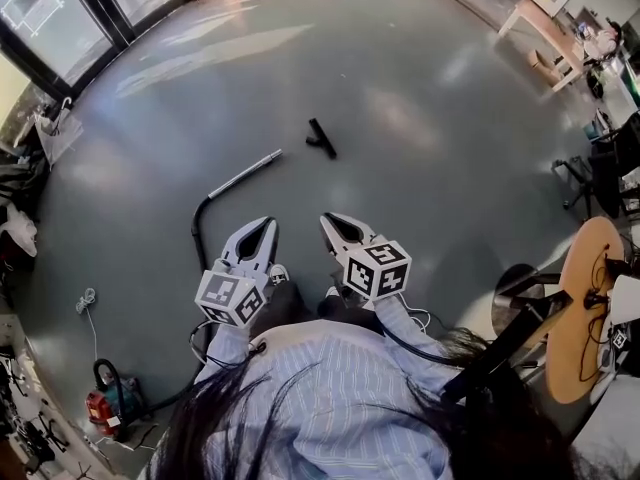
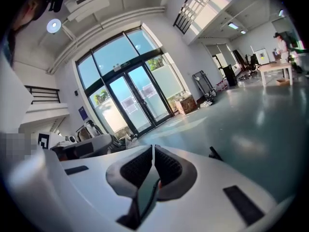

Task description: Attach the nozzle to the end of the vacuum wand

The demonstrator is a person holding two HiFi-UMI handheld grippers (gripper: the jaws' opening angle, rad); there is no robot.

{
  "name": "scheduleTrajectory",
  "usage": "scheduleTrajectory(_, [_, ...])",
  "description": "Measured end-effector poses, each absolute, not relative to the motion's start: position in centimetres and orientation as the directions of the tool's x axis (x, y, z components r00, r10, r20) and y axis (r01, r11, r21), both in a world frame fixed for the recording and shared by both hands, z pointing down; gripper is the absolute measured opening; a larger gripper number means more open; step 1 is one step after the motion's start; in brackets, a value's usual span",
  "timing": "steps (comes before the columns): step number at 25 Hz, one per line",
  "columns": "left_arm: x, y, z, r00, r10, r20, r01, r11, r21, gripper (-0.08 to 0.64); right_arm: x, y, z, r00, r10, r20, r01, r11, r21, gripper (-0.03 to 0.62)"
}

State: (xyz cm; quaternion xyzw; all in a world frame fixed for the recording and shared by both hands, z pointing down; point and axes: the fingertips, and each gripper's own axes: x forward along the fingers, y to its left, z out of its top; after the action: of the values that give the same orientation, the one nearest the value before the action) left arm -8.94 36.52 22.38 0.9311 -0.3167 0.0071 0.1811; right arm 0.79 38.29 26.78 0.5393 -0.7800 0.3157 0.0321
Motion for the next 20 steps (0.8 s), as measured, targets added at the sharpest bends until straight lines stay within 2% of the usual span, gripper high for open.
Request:
scheduleTrajectory(6, [-10.7,34.0,23.1,0.81,-0.57,0.138,-0.578,-0.736,0.354,0.005,-0.5,36.2,27.2,-0.415,-0.829,0.375,-0.835,0.184,-0.518,0.021])
scheduleTrajectory(20, [-18.2,26.8,25.3,0.837,-0.526,0.152,-0.539,-0.741,0.401,0.005,-6.0,29.5,29.3,-0.339,-0.833,0.438,-0.862,0.089,-0.499,0.021])
